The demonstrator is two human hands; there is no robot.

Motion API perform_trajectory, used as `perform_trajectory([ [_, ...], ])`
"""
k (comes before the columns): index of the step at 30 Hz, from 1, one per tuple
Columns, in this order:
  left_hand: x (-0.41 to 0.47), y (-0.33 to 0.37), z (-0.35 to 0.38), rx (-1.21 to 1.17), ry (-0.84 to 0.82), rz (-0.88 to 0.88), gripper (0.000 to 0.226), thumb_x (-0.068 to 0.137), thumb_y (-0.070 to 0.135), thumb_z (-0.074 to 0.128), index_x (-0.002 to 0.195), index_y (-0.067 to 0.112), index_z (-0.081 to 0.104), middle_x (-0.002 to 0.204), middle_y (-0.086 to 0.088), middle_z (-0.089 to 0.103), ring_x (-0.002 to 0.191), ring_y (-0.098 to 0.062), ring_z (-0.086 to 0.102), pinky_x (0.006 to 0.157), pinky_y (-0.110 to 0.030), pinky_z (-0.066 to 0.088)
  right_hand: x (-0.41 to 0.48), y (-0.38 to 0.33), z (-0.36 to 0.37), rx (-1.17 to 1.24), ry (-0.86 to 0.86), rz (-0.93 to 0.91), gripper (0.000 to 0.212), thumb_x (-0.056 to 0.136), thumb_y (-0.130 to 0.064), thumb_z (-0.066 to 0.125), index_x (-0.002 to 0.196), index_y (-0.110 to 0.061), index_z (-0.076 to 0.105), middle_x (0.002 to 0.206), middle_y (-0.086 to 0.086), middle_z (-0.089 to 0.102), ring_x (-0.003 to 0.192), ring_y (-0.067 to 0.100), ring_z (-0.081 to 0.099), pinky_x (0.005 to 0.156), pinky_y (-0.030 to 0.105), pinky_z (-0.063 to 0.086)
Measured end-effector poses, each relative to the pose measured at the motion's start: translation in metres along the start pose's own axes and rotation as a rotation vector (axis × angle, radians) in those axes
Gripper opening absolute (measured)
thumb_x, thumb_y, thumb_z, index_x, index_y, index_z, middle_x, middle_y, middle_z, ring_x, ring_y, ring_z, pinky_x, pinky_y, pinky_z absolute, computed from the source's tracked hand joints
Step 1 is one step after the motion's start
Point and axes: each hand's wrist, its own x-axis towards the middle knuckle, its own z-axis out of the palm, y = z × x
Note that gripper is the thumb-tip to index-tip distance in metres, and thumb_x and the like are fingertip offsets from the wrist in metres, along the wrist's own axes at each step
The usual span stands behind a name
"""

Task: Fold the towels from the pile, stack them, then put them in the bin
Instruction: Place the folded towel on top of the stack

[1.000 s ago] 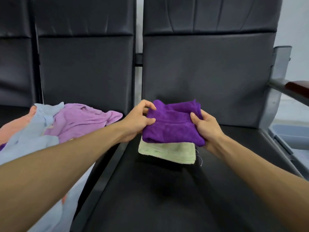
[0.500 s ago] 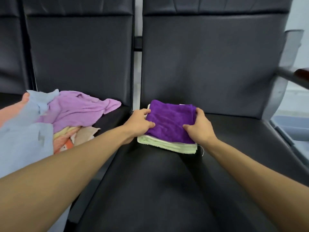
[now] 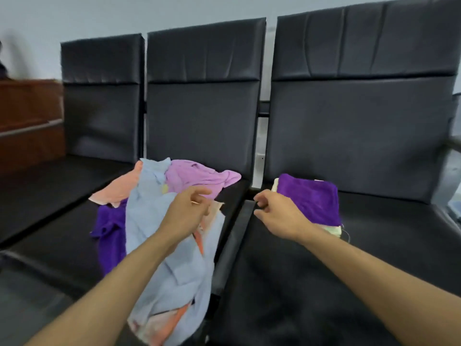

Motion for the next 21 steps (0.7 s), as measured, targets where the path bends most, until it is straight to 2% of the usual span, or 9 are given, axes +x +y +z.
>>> perform_trajectory([
  [3, -0.009, -0.027, -0.041, 0.228, 0.051, 0.000, 0.023, 0.093, 0.007, 0.051, 0.103, 0.023, 0.064, 0.097, 0.002, 0.064, 0.088, -0.018, 0.062, 0.067, -0.024, 0.041, -0.005, -0.032, 0.015, -0.036, -0.110, -0.047, 0.025, 0.096, -0.024, 0.054, 0.116, -0.014, 0.064, 0.116, 0.002, 0.066, 0.107, 0.018, 0.060, 0.085, 0.025, 0.044],
  [6, -0.009, -0.048, -0.075, 0.411, 0.009, -0.044, 0.029, 0.091, 0.004, 0.049, 0.112, 0.017, 0.064, 0.107, -0.003, 0.061, 0.090, -0.015, 0.056, 0.064, -0.016, 0.035, -0.004, -0.064, 0.038, -0.047, -0.188, -0.070, 0.027, 0.097, -0.028, 0.052, 0.112, -0.012, 0.067, 0.115, 0.003, 0.067, 0.103, 0.019, 0.061, 0.083, 0.026, 0.045],
  [9, -0.007, -0.057, -0.087, 0.482, -0.019, -0.088, 0.029, 0.092, 0.011, 0.053, 0.120, 0.015, 0.061, 0.115, -0.005, 0.060, 0.099, -0.018, 0.057, 0.072, -0.018, 0.034, 0.002, -0.079, 0.064, -0.035, -0.245, -0.013, 0.036, 0.096, -0.038, 0.052, 0.116, -0.010, 0.063, 0.117, 0.005, 0.065, 0.102, 0.021, 0.060, 0.085, 0.031, 0.048],
  [12, -0.009, -0.063, -0.087, 0.499, -0.081, -0.146, 0.039, 0.095, 0.022, 0.055, 0.133, 0.014, 0.051, 0.127, -0.006, 0.054, 0.111, -0.021, 0.055, 0.084, -0.022, 0.038, 0.007, -0.088, 0.091, 0.014, -0.312, 0.078, 0.047, 0.092, -0.045, 0.058, 0.122, -0.009, 0.055, 0.119, 0.006, 0.061, 0.103, 0.021, 0.058, 0.084, 0.031, 0.048],
  [15, -0.010, -0.065, -0.086, 0.495, -0.075, -0.156, 0.051, 0.092, 0.023, 0.061, 0.139, 0.012, 0.044, 0.128, -0.008, 0.052, 0.113, -0.023, 0.054, 0.089, -0.026, 0.041, 0.011, -0.092, 0.109, 0.032, -0.278, 0.071, 0.033, 0.090, -0.034, 0.064, 0.111, -0.009, 0.060, 0.107, 0.006, 0.063, 0.095, 0.021, 0.058, 0.080, 0.030, 0.048],
  [17, -0.009, -0.066, -0.085, 0.518, -0.062, -0.180, 0.044, 0.090, 0.026, 0.065, 0.130, 0.013, 0.051, 0.122, -0.006, 0.056, 0.109, -0.023, 0.056, 0.088, -0.029, 0.043, 0.011, -0.093, 0.115, 0.051, -0.207, 0.042, 0.014, 0.090, -0.024, 0.062, 0.084, -0.012, 0.059, 0.085, 0.002, 0.059, 0.077, 0.017, 0.053, 0.065, 0.026, 0.043],
  [18, -0.010, -0.065, -0.085, 0.529, -0.032, -0.179, 0.033, 0.089, 0.026, 0.066, 0.120, 0.015, 0.058, 0.116, -0.005, 0.059, 0.106, -0.022, 0.058, 0.088, -0.031, 0.046, 0.011, -0.095, 0.115, 0.082, -0.170, 0.039, 0.021, 0.089, -0.020, 0.061, 0.072, -0.015, 0.052, 0.075, -0.001, 0.053, 0.070, 0.014, 0.048, 0.059, 0.024, 0.038],
  [20, -0.010, -0.063, -0.084, 0.524, 0.055, -0.153, 0.004, 0.087, 0.019, 0.068, 0.090, 0.020, 0.066, 0.101, -0.001, 0.066, 0.098, -0.022, 0.063, 0.087, -0.037, 0.052, 0.012, -0.098, 0.113, 0.242, -0.104, 0.056, 0.026, 0.088, -0.015, 0.058, 0.066, -0.015, 0.043, 0.069, -0.004, 0.046, 0.068, 0.014, 0.044, 0.055, 0.023, 0.033],
  [21, -0.010, -0.061, -0.083, 0.508, 0.094, -0.130, 0.012, 0.086, 0.016, 0.069, 0.078, 0.024, 0.065, 0.094, 0.002, 0.068, 0.094, -0.021, 0.064, 0.086, -0.039, 0.054, 0.013, -0.101, 0.110, 0.375, -0.074, 0.078, 0.022, 0.088, -0.015, 0.057, 0.069, -0.014, 0.046, 0.073, -0.003, 0.049, 0.071, 0.015, 0.046, 0.059, 0.023, 0.036],
])
